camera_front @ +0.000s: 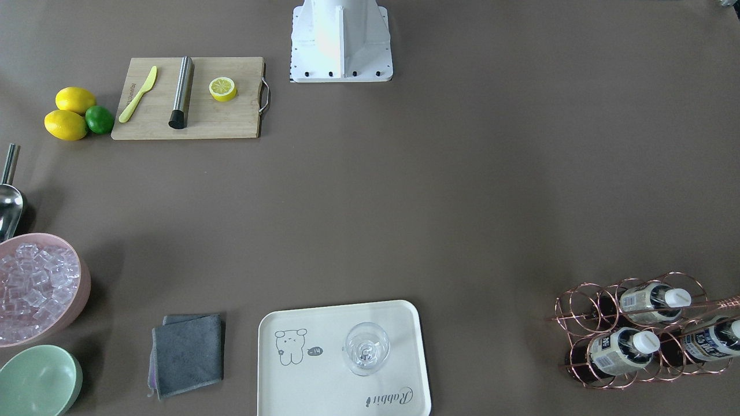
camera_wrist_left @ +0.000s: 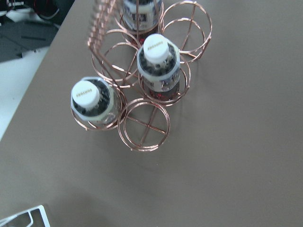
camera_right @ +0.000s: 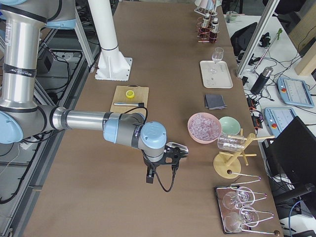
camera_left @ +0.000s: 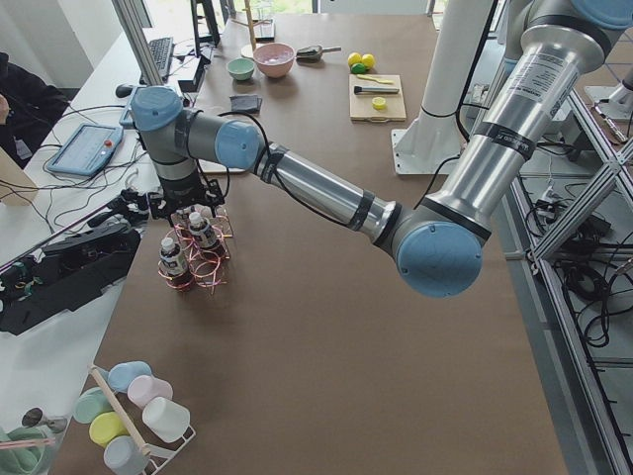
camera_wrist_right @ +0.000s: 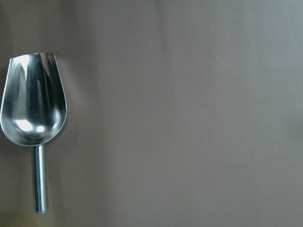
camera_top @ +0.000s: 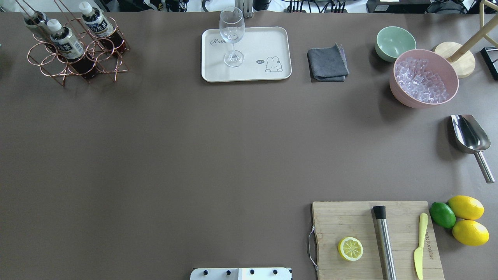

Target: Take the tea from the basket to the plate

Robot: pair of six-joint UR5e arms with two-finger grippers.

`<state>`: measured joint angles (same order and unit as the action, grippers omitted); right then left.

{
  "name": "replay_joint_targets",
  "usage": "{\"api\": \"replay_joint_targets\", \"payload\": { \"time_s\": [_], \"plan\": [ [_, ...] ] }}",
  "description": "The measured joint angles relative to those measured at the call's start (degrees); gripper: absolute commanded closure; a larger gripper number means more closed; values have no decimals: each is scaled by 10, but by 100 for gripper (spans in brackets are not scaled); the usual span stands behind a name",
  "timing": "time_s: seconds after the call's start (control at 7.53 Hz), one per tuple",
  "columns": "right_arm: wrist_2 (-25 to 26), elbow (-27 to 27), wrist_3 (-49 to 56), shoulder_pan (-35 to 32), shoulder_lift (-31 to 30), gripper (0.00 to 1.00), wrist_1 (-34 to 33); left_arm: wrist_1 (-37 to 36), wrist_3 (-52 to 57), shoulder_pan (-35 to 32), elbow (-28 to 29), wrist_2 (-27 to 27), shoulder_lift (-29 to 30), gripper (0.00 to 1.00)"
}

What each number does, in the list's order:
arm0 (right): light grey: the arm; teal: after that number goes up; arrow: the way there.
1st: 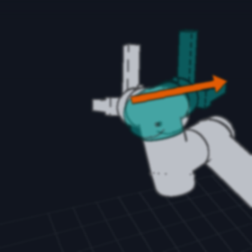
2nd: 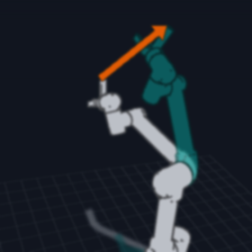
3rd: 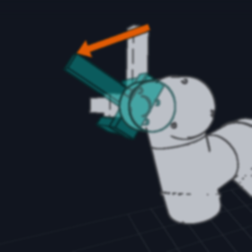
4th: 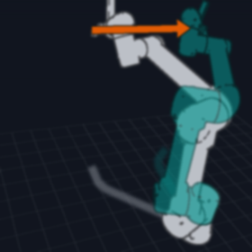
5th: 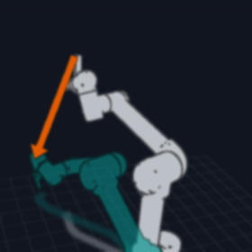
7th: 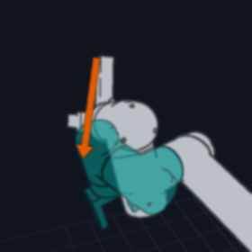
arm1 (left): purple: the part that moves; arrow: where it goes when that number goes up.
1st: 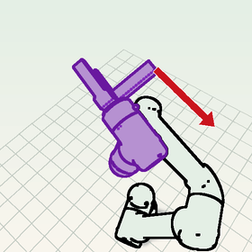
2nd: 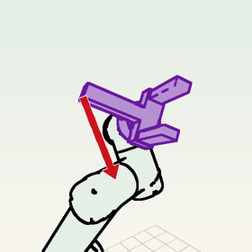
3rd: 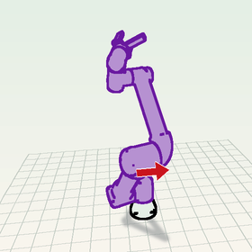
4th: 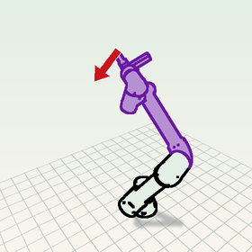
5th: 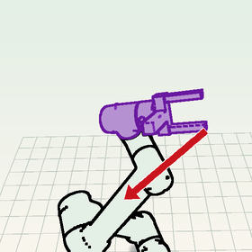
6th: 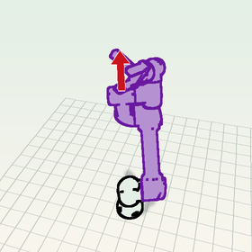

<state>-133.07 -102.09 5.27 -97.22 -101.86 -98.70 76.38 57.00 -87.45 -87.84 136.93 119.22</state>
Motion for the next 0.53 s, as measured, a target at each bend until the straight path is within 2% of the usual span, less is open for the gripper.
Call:
{"api": "replay_joint_targets", "payload": {
  "time_s": [0.27,0.53],
  "plan": [
    [-6,-1,0,-2,0,0,0,-17,50,3,86,-6,94,2],
    [-20,-1,0,-7,0,0,0,-33,60,25,124,-22,146,2]
  ]
}}
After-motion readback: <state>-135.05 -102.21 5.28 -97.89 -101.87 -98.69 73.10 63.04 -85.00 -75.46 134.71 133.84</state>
